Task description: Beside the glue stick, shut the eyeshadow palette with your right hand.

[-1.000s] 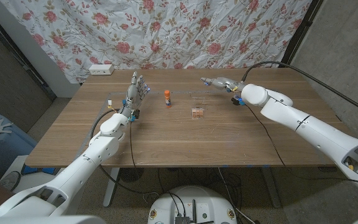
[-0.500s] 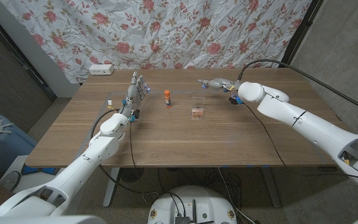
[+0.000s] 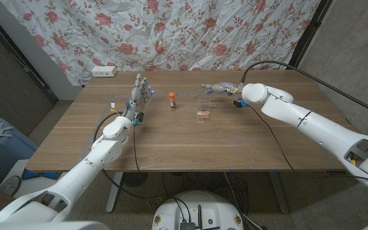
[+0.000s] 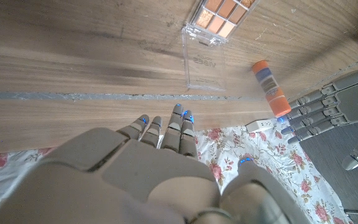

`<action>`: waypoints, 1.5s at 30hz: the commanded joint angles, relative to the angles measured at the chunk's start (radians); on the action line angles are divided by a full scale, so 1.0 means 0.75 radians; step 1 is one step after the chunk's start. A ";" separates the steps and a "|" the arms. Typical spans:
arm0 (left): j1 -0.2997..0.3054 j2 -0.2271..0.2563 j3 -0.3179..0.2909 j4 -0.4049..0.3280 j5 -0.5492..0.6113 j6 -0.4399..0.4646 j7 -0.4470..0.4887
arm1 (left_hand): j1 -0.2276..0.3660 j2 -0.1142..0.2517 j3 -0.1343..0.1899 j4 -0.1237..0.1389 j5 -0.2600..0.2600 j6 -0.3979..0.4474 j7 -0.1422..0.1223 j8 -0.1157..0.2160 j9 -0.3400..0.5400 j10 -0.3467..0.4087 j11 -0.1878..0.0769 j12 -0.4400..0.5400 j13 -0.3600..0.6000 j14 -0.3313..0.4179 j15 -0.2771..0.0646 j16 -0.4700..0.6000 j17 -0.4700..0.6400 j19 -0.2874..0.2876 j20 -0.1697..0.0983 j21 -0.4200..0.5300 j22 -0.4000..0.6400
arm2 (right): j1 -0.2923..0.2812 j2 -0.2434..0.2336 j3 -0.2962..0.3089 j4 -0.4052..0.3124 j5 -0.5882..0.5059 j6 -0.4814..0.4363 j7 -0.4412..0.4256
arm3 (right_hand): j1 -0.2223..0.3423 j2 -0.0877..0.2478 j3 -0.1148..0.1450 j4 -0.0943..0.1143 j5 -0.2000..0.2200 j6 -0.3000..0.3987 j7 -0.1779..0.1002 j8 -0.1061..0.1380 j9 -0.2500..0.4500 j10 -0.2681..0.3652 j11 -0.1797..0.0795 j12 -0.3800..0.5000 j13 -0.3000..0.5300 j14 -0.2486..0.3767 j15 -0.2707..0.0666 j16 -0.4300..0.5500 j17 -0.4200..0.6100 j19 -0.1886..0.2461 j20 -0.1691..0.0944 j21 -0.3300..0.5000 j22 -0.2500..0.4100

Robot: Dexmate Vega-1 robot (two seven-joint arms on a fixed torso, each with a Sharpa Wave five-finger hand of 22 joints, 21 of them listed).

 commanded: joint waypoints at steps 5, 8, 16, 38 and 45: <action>0.001 0.001 0.000 -0.002 0.000 0.001 0.000 | 0.012 -0.003 0.006 0.008 0.005 -0.002 -0.007 0.007 0.004 0.000 -0.013 0.007 0.004 -0.012 -0.095 0.010 0.004 0.012 -0.011 0.009 0.006 | 0.029 0.006 -0.036 -0.019 -0.015 -0.031 0.062 | -0.010 0.051 0.005 0.016 0.017 0.044 0.006 0.020 0.006 0.039 -0.002 0.017 0.005 0.020 0.002 0.012 -0.006 -0.009 -0.015 0.011 0.002; 0.001 0.001 0.000 -0.002 0.000 0.001 0.000 | 0.012 -0.003 0.006 0.008 0.005 -0.002 -0.007 0.007 0.004 0.000 -0.013 0.007 0.004 -0.012 -0.095 0.010 0.004 0.012 -0.011 0.009 0.006 | 0.034 0.008 -0.041 -0.017 -0.016 -0.028 0.072 | -0.012 0.051 0.005 0.019 0.020 0.057 0.002 0.023 0.007 0.064 -0.004 0.023 0.006 0.028 0.002 0.015 -0.009 -0.010 -0.016 0.012 0.002; 0.001 0.001 0.000 -0.002 0.000 0.001 0.000 | 0.012 -0.003 0.006 0.008 0.005 -0.002 -0.007 0.007 0.004 0.000 -0.011 0.006 0.004 -0.012 -0.096 0.010 0.004 0.011 -0.010 0.009 0.006 | 0.054 0.019 -0.057 0.002 -0.024 -0.023 0.096 | -0.014 0.048 0.004 0.023 0.024 0.082 0.014 0.029 0.008 0.090 0.004 0.027 0.007 0.035 0.007 0.018 -0.014 -0.015 -0.015 0.013 0.002; 0.000 0.001 0.000 -0.001 0.000 0.001 0.000 | 0.012 -0.004 0.007 0.008 0.005 -0.002 -0.007 0.007 0.004 -0.001 -0.012 0.006 0.004 -0.011 -0.095 0.010 0.004 0.010 -0.012 0.009 0.006 | 0.102 0.037 -0.087 0.023 -0.049 -0.060 0.146 | -0.027 0.032 -0.013 0.039 0.035 0.160 0.027 0.046 0.012 0.193 0.006 0.048 0.016 0.082 0.014 0.036 -0.027 -0.038 0.040 0.014 0.002; 0.000 0.000 0.000 -0.001 0.000 0.001 0.000 | 0.012 -0.004 0.007 0.008 0.004 -0.002 -0.007 0.007 0.004 0.000 -0.011 0.006 0.005 -0.011 -0.095 0.010 0.004 0.011 -0.012 0.009 0.006 | 0.116 0.041 -0.096 0.027 -0.055 -0.075 0.161 | -0.028 0.028 -0.018 0.041 0.039 0.186 0.031 0.052 0.013 0.229 0.006 0.057 0.020 0.097 0.015 0.042 -0.029 -0.040 0.041 0.015 0.002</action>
